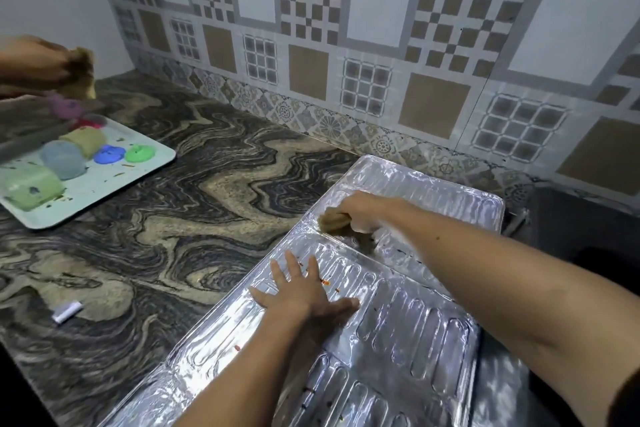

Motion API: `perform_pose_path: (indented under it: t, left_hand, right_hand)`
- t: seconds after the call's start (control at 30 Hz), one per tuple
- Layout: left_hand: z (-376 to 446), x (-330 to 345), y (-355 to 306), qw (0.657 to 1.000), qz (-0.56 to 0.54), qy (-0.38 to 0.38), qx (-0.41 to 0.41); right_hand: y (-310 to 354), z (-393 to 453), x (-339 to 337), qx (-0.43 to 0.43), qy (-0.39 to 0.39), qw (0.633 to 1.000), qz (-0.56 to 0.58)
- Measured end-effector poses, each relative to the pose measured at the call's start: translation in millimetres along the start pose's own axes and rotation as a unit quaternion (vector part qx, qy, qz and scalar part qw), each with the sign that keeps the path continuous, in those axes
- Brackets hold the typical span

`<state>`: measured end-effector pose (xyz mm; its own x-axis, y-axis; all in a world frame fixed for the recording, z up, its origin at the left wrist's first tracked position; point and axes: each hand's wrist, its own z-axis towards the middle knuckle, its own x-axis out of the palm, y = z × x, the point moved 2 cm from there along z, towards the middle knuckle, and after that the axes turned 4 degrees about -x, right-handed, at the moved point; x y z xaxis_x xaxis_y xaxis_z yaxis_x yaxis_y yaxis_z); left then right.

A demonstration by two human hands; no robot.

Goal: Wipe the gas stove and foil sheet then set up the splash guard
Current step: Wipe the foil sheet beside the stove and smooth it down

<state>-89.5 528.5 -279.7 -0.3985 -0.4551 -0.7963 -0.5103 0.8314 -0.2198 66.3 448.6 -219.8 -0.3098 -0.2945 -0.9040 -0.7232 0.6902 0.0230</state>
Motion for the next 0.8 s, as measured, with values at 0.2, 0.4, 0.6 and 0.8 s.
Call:
perform_pose_path:
  t: [0.2,0.4,0.6,0.8]
  left_hand:
    - [-1,-1,2,1.0,-0.002,0.002,0.005]
    - [-3,0,1,1.0,-0.001,-0.015,0.006]
    - [-3,0,1,1.0,0.003,-0.016,0.004]
    - [0,1,1,1.0,0.005,-0.013,0.002]
  right_hand:
    - [-34,-57,-8,0.149,0.218,0.954,-0.145]
    - [-35,-68,-37,0.205,0.207,0.954,-0.075]
    - [-1,-20,-21,0.044,-0.004,0.999,0.008]
    - [-13,-35,-3,0.039,0.117,0.99,-0.065]
